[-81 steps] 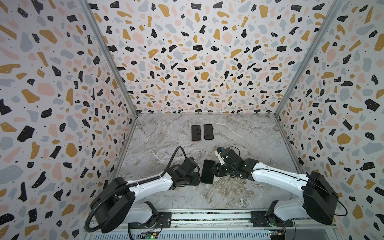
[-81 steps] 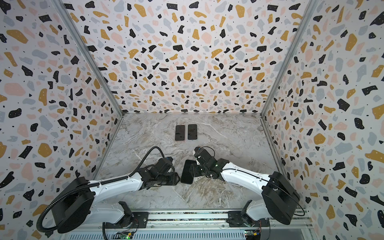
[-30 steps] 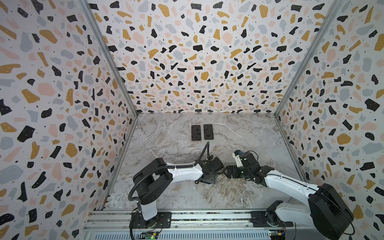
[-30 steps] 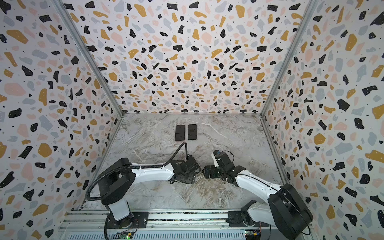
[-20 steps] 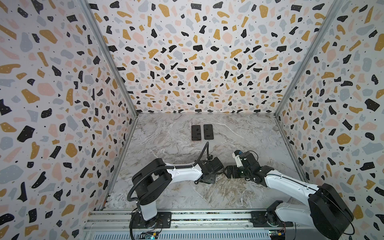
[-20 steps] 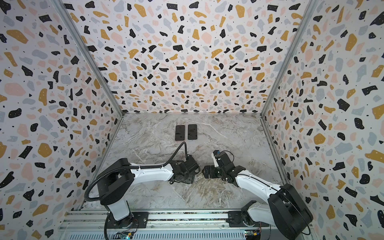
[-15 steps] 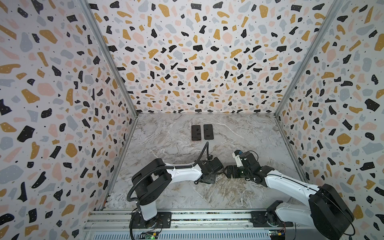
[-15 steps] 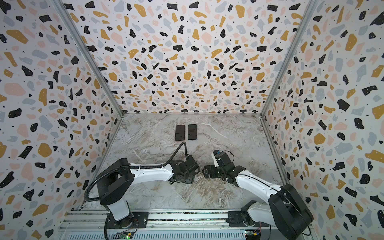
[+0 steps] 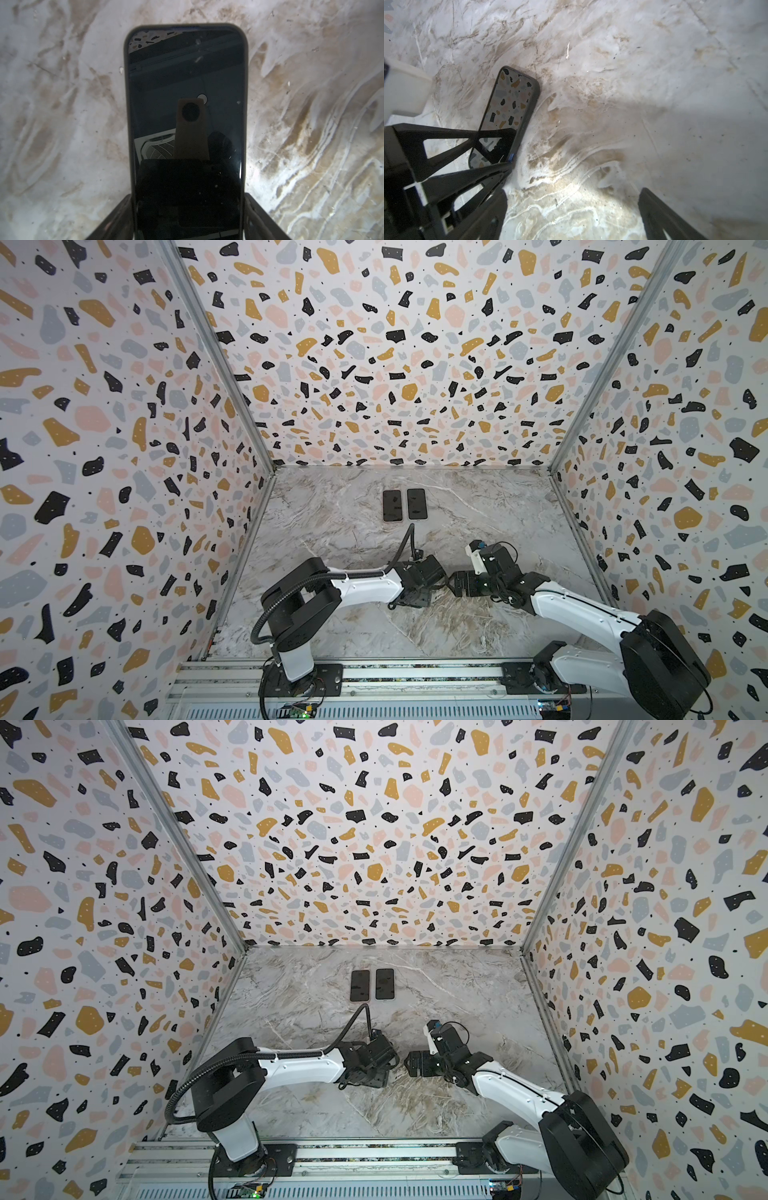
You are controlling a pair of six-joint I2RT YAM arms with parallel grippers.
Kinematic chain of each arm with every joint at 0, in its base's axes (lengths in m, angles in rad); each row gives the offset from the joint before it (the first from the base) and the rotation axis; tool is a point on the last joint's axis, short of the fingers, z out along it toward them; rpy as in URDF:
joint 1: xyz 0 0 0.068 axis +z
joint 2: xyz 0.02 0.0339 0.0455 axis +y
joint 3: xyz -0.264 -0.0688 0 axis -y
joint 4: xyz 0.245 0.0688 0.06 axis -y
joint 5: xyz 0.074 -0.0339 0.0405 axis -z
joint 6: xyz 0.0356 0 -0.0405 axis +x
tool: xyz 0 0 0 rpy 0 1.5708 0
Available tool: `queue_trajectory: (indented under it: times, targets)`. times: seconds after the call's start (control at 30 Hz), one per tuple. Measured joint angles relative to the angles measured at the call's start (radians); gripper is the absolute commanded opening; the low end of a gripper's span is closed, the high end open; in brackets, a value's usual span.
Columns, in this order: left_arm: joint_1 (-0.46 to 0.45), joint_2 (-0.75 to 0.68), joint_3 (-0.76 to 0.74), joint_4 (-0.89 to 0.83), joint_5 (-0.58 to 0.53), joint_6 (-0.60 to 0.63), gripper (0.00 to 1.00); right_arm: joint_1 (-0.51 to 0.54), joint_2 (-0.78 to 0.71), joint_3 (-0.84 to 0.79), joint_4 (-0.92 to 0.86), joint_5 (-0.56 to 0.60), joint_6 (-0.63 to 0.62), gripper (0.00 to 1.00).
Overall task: Put the phone into the phone case
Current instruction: 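Carry the cased phone with the left gripper beside the pink-cased phone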
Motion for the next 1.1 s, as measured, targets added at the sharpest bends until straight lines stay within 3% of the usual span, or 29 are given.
queue_trajectory:
  times: [0.47,1.1]
  targets:
    - [0.015,-0.056,-0.047,0.006,-0.006,-0.046,0.50,0.003,0.000,0.000,0.000,0.005,0.000,0.99]
    - [0.058,-0.119,-0.047,0.001,-0.020,-0.040,0.49,0.054,-0.073,0.000,0.023,0.185,-0.014,0.99]
